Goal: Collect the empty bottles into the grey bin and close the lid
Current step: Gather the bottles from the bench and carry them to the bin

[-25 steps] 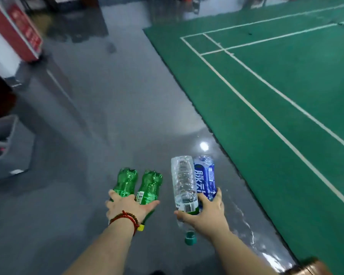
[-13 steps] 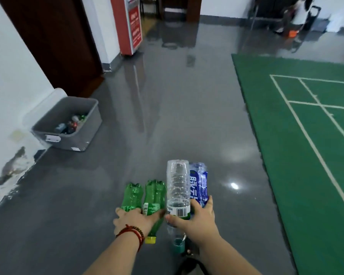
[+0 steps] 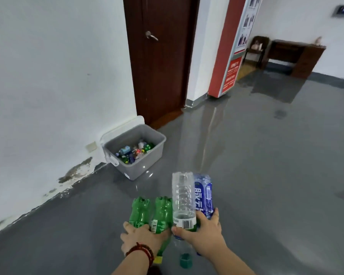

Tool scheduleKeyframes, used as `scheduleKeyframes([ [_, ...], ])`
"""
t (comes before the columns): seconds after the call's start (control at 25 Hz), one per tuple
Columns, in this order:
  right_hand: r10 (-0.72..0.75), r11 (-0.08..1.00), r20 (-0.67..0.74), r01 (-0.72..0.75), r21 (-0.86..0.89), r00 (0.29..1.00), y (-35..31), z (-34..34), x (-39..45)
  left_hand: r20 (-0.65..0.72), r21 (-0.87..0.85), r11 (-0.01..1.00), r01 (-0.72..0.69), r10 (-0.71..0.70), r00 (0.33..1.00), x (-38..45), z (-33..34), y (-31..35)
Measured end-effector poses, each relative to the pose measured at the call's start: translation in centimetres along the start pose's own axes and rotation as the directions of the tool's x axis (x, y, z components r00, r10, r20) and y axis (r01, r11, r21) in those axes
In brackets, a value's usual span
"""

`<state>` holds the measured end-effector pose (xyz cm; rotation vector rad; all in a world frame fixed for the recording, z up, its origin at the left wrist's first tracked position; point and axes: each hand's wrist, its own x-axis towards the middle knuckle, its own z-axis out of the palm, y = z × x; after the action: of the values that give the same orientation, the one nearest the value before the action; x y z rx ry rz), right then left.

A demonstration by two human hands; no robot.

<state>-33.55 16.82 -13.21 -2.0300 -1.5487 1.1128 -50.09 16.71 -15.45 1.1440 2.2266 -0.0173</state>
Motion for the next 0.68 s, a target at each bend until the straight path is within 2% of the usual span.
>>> scheduleKeyframes([
  [0.08, -0.038, 0.999, 0.044, 0.039, -0.027, 0.998, -2.6, 0.4, 5.3, -0.023, -0.034, 0.997, 0.066, -0.067, 0.998, 5.6, -2.4, 2.2],
  [0.2, -0.007, 1.000, 0.105, 0.009, -0.016, 0.994, -6.2, 0.0, 12.9, -0.013, -0.026, 0.992, 0.121, -0.122, 0.993, 13.2, -6.0, 6.6],
  [0.32, -0.007, 1.000, 0.155, 0.004, 0.016, 0.988, -8.6, -2.0, 19.2, 0.000, -0.008, 0.997, 0.075, -0.075, 0.997, 18.4, -8.2, 12.6],
  [0.48, -0.002, 0.998, 0.143, -0.008, 0.068, 0.990, -9.7, -4.7, 28.3, 0.033, 0.001, 0.999, 0.043, -0.043, 0.999, 24.6, -9.5, 21.1],
  [0.68, -0.103, 0.989, 0.290, 0.129, -0.073, 0.951, -13.0, -6.7, 43.1, 0.051, -0.053, 0.981, 0.187, -0.185, 0.981, 34.1, -11.1, 27.6],
])
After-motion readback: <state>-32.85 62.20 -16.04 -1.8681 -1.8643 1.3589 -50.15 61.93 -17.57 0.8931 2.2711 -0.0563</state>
